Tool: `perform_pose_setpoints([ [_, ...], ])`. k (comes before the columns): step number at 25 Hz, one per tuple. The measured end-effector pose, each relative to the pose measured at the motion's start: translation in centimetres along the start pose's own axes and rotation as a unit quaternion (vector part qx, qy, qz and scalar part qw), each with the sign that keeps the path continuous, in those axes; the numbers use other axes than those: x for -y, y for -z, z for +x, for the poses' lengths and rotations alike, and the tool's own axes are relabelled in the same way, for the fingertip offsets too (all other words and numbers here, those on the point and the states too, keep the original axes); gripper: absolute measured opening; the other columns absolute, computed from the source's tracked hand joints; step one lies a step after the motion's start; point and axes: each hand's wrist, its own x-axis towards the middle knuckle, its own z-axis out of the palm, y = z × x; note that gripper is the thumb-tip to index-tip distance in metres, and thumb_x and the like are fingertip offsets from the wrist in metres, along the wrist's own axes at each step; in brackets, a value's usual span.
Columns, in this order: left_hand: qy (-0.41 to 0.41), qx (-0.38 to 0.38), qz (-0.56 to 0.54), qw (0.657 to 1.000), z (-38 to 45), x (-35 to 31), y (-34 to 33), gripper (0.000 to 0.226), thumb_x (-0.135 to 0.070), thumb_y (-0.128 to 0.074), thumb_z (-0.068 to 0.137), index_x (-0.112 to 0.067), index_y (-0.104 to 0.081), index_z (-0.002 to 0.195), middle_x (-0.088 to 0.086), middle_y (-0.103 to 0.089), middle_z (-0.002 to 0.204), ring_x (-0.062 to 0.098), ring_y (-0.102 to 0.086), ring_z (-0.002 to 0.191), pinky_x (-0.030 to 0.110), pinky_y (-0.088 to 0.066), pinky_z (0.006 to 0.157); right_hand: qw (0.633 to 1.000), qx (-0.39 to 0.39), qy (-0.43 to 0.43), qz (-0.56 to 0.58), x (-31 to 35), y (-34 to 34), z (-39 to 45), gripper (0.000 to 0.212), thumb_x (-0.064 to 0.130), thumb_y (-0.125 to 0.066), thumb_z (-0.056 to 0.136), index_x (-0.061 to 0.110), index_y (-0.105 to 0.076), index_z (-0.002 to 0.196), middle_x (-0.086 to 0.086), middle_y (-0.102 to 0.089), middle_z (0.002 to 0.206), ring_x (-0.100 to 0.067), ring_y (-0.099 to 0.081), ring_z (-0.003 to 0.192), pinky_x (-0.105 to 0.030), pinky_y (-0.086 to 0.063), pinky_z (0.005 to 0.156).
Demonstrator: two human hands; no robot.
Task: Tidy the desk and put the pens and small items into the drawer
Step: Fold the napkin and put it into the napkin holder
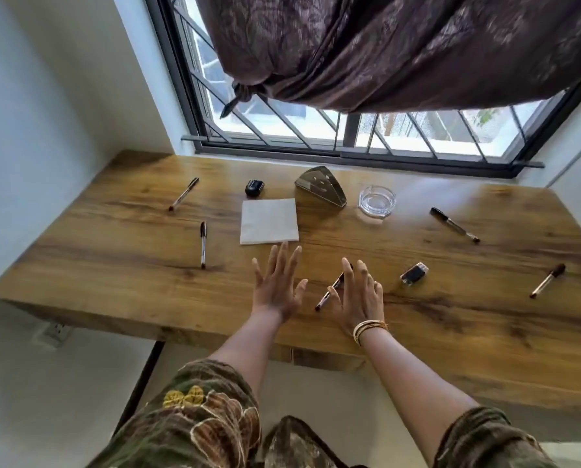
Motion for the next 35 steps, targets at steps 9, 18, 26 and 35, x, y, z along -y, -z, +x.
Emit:
perform_pose_setpoints([
  [9,0.057,0.075,-0.054,0.994,-1.3,-0.1,-2.6,0.069,-0.063,-0.019,0.093,-0.036,-0.002,0.154,-0.001,0.008,0.164,0.024,0.007,0.151,0.062,0.005,0.115,1.0,-0.025,-0.001,-0.007,-0.7,-0.7,-1.2,0.059,0.044,-0.047,0.089,0.011,-0.043,0.137,-0.013,-0.047,0.138,-0.031,-0.044,0.13,-0.05,-0.035,0.108],
  [18,0.055,0.04,-0.055,0.996,-1.8,0.2,-3.2,0.071,-0.066,-0.014,0.089,-0.037,-0.007,0.154,-0.002,-0.001,0.165,0.023,-0.001,0.151,0.058,0.003,0.116,0.999,-0.033,-0.001,-0.003,-1.0,-1.0,-1.4,0.054,0.039,-0.048,0.09,0.01,-0.047,0.136,-0.012,-0.046,0.141,-0.028,-0.041,0.134,-0.047,-0.032,0.112],
  [26,0.047,0.034,-0.065,0.996,-1.7,0.1,-3.0,0.066,-0.059,-0.026,0.093,-0.034,-0.016,0.153,0.0,-0.007,0.164,0.024,-0.004,0.151,0.059,0.001,0.115,0.998,-0.051,0.003,0.04,-1.1,-0.8,-1.4,0.05,0.035,-0.05,0.091,0.01,-0.046,0.133,-0.01,-0.05,0.135,-0.028,-0.047,0.127,-0.046,-0.034,0.11],
  [35,0.117,-0.139,-0.254,0.95,1.7,3.5,0.7,0.044,-0.004,-0.059,0.087,-0.006,-0.054,0.131,0.012,-0.057,0.13,0.026,-0.055,0.12,0.041,-0.047,0.102,0.985,-0.136,0.062,0.091,1.2,-0.6,1.4,0.042,0.025,-0.062,0.083,0.009,-0.054,0.12,-0.01,-0.054,0.107,-0.025,-0.056,0.093,-0.042,-0.046,0.082],
])
